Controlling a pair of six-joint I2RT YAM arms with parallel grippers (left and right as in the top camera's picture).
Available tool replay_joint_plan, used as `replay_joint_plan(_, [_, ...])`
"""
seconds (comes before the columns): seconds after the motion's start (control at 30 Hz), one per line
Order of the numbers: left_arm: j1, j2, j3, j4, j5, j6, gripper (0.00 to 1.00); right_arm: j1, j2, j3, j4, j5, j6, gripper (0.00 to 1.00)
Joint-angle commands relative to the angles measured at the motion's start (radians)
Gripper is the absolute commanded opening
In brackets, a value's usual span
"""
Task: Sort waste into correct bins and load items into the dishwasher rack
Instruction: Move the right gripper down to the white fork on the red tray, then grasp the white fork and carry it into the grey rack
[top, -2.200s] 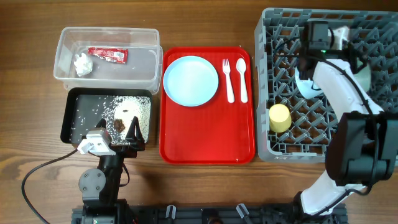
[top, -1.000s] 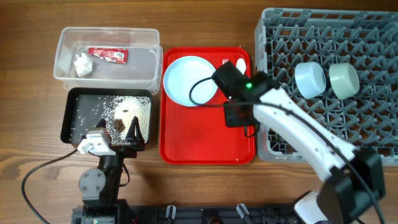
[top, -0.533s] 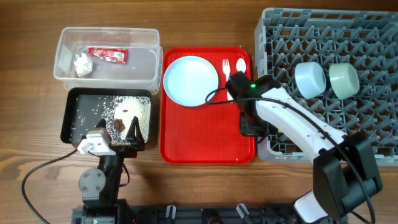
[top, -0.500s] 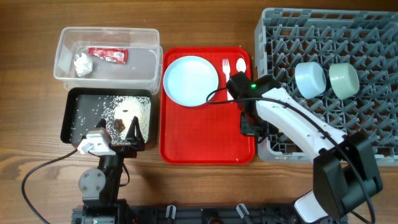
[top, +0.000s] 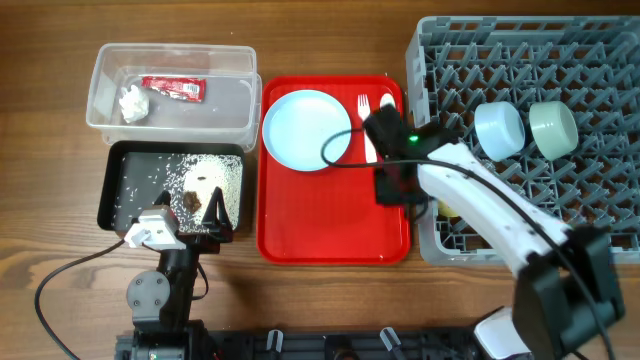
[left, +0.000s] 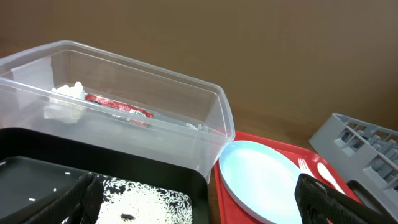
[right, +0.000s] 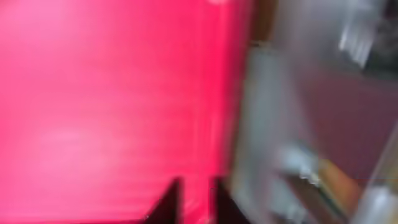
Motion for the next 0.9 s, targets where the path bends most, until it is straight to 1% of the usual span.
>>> replay_joint_plan(0.0, [-0.003,-0.007,-0.005,-0.005,-0.002,0.009,1.0,0.001,-0.113,0.14,0.059,-0.313,-0.222,0.54])
replay_joint_plan(0.2, [-0.003,-0.007,-0.005,-0.005,-0.002,0.009,1.0,0.001,-0.066,0.39,-0.006,-0.302,-0.212,0.56])
replay_joint_plan(0.23, [-0.003,-0.007,-0.005,-0.005,-0.002,0.009,1.0,0.001,-0.056,0.4,-0.003,-0.296,-0.211,0.56])
replay_joint_plan(0.3, [-0.003,-0.007,-0.005,-0.005,-0.002,0.009,1.0,0.001,-0.032,0.409,0.019,-0.274,-0.212,0.59])
replay_joint_plan(0.33, [-0.003,-0.007,-0.005,-0.005,-0.002,0.009,1.0,0.001,-0.014,0.409,0.037,-0.274,-0.218,0.62])
replay_joint_plan(0.4, [-0.003,-0.007,-0.005,-0.005,-0.002,0.009,1.0,0.001,0.009,0.409,0.055,-0.285,-0.223,0.7])
replay_joint_plan(0.53, [-0.003,-0.007,-0.005,-0.005,-0.002,0.009,1.0,0.001,-0.002,0.409,0.113,-0.28,-0.222,0.73])
replay_joint_plan(0.6, [-0.003,-0.007,-0.005,-0.005,-0.002,0.009,1.0,0.0,0.005,0.407,0.138,-0.257,-0.215,0.74])
replay_joint_plan(0.67, [-0.003,-0.007,-0.005,-0.005,-0.002,0.009,1.0,0.001,0.057,0.407,0.135,-0.117,-0.189,0.72])
replay_joint_plan(0.73, [-0.003,-0.007,-0.005,-0.005,-0.002,0.009,1.0,-0.005,0.156,0.407,0.13,-0.015,-0.189,0.69])
replay_joint_plan(0.8, [-0.003,-0.007,-0.005,-0.005,-0.002,0.009,1.0,-0.018,0.248,0.407,0.135,0.036,-0.18,0.62])
replay_joint_plan(0.83, [-0.003,-0.007,-0.005,-0.005,-0.002,0.009,1.0,-0.031,0.296,0.407,0.138,0.066,-0.142,0.6])
replay_joint_plan(0.87, [-0.003,-0.007,-0.005,-0.005,-0.002,0.009,1.0,-0.045,0.328,0.407,0.145,0.057,-0.138,0.6])
